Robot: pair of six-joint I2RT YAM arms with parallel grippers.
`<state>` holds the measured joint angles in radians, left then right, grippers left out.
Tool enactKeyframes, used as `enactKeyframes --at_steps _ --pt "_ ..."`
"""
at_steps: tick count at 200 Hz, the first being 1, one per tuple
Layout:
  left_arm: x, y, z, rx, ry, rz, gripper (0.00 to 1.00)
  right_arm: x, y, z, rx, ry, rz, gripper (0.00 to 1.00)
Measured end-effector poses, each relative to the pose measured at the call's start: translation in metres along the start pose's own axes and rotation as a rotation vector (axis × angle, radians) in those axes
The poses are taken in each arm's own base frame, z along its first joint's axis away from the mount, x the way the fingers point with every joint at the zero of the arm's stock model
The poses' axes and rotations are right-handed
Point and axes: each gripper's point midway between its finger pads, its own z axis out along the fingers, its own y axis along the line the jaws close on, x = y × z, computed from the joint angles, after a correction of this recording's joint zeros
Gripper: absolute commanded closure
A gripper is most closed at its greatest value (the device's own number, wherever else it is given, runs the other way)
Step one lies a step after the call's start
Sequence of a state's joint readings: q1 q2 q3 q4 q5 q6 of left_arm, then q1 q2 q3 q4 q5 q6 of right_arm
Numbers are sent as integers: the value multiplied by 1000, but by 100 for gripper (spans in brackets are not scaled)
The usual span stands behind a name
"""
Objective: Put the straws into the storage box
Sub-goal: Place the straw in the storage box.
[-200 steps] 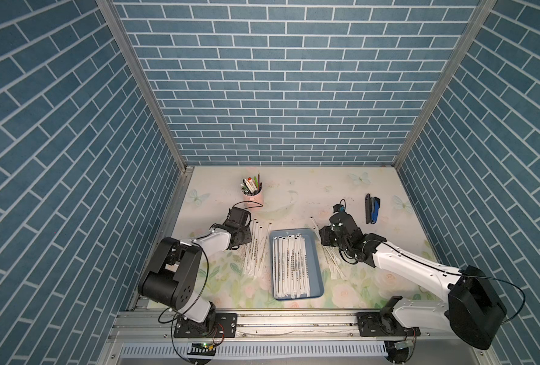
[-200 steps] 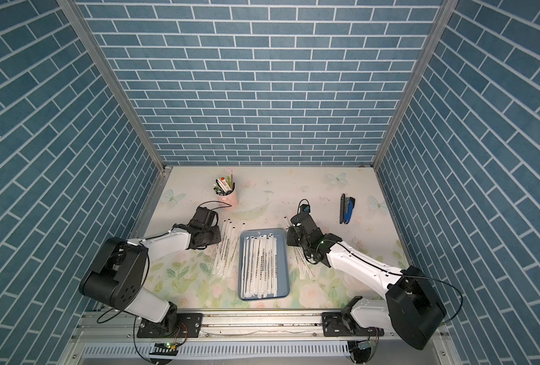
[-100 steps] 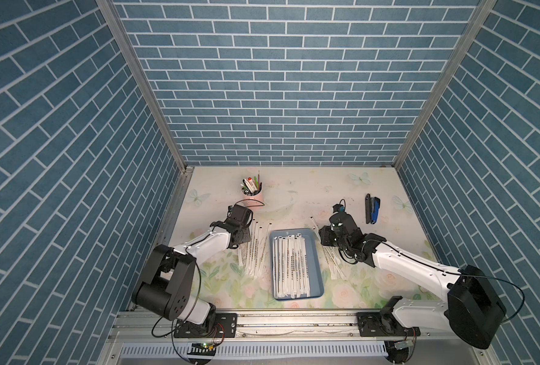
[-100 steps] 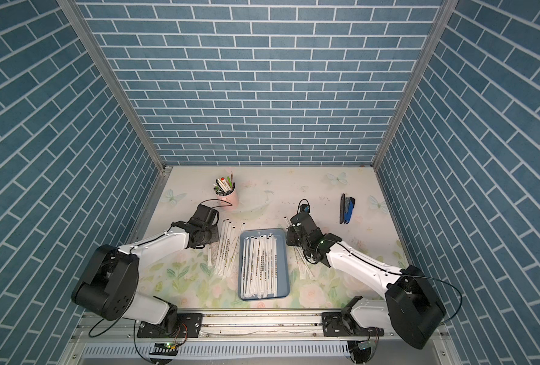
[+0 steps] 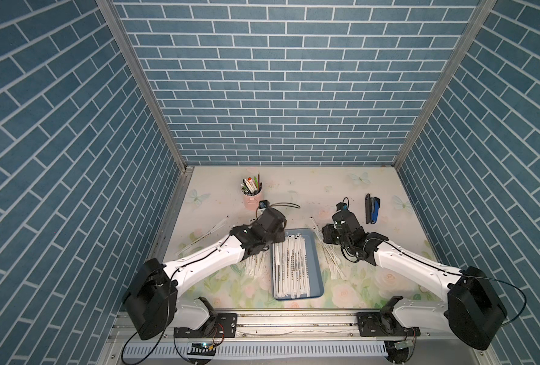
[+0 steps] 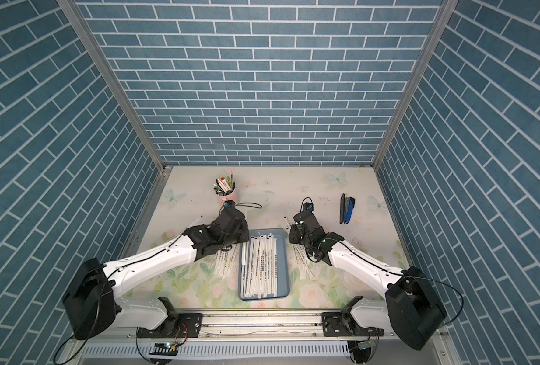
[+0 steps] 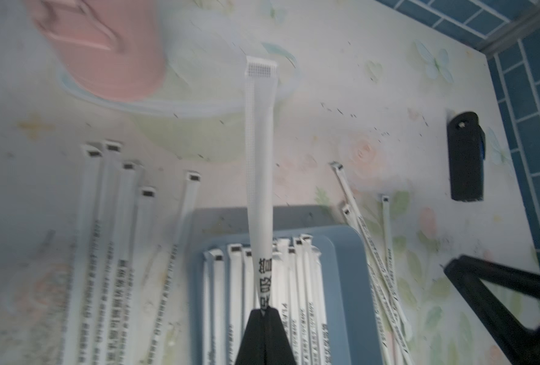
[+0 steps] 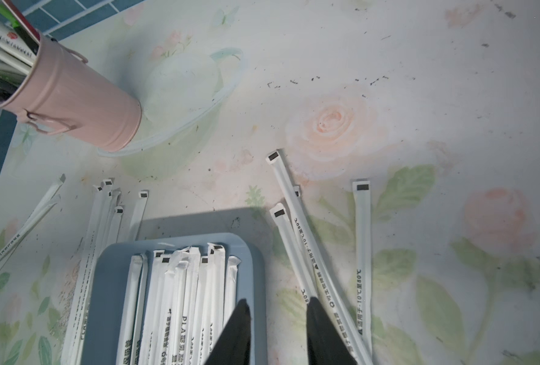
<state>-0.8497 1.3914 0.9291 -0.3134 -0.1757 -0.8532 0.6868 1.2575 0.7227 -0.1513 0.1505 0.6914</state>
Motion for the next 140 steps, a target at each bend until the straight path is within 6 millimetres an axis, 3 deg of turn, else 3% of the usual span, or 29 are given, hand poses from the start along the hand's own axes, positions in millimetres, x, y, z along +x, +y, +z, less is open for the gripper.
enactKeyframes --at_steps 20,46,82,140 --pt "36 -25 14 27 58 1 100 -11 -7 -5 9 -30 12 68" --pt "69 -40 31 29 110 -6 100 -23 -15 -13 14 -66 31 68" --pt "88 -60 46 59 134 -39 100 -26 -26 -18 27 -86 37 68" --pt "111 -72 73 74 189 -64 100 -22 -31 -18 34 -76 37 68"
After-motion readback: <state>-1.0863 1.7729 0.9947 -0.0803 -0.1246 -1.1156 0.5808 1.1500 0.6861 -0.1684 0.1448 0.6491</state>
